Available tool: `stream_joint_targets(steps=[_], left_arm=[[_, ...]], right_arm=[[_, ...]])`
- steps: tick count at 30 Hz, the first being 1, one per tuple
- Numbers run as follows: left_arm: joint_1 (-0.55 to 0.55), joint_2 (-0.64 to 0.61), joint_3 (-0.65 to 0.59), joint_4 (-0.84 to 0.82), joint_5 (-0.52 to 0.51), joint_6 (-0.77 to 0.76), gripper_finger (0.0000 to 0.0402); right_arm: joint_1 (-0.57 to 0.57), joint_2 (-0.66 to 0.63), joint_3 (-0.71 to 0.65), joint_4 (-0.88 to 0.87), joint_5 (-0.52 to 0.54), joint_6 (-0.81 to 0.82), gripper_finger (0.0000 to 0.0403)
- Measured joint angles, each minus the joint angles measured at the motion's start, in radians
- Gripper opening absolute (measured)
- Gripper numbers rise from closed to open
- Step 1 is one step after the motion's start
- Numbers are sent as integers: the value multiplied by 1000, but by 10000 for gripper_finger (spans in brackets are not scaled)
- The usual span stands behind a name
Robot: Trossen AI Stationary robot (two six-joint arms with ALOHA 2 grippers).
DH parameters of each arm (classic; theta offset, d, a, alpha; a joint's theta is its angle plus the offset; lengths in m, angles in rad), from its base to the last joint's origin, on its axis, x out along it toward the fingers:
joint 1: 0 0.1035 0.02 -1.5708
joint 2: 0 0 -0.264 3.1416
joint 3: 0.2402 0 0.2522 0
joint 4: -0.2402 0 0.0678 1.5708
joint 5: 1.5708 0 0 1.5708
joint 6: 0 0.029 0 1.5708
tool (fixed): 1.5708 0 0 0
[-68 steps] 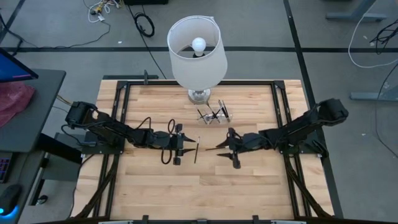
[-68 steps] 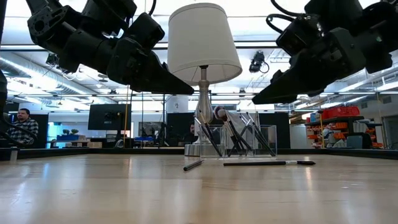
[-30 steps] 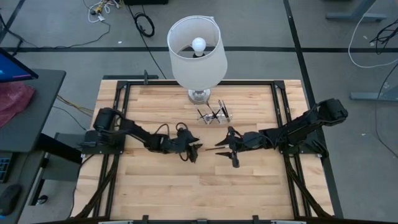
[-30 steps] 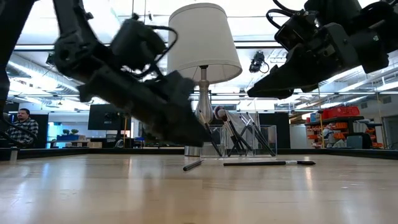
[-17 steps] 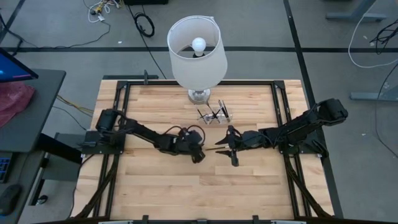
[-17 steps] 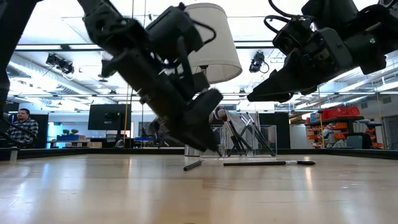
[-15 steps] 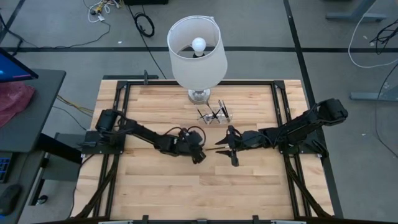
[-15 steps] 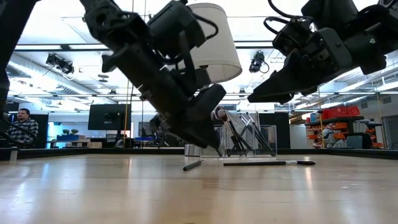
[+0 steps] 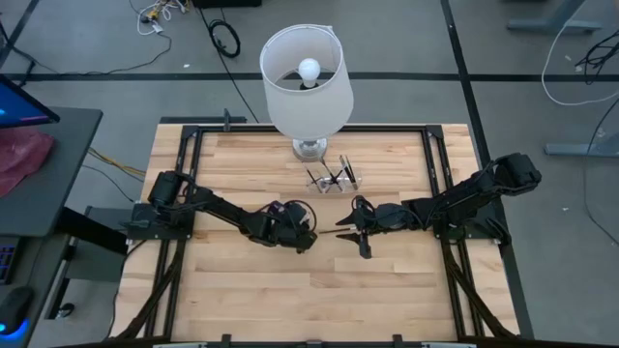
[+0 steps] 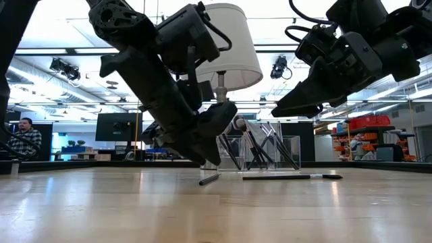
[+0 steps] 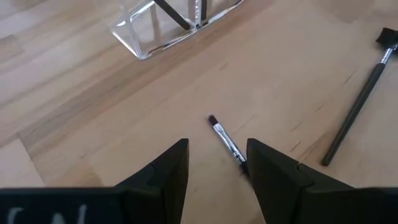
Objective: Put items in baskets/containers
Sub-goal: Put the black eyeshadow brush into the transparent organizer
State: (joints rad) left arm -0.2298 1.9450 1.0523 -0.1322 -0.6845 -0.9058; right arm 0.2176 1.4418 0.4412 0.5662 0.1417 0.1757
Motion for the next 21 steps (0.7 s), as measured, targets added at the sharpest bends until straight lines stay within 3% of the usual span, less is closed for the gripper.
stream_joint_targets(steps=[17, 21], left_arm=[[-27, 65, 1, 25, 11, -27, 164], [-46, 65, 1, 19, 16, 5, 147]], right_arm=[[0, 0, 0, -2, 0, 0, 180], [0, 0, 0, -5, 0, 0, 180]])
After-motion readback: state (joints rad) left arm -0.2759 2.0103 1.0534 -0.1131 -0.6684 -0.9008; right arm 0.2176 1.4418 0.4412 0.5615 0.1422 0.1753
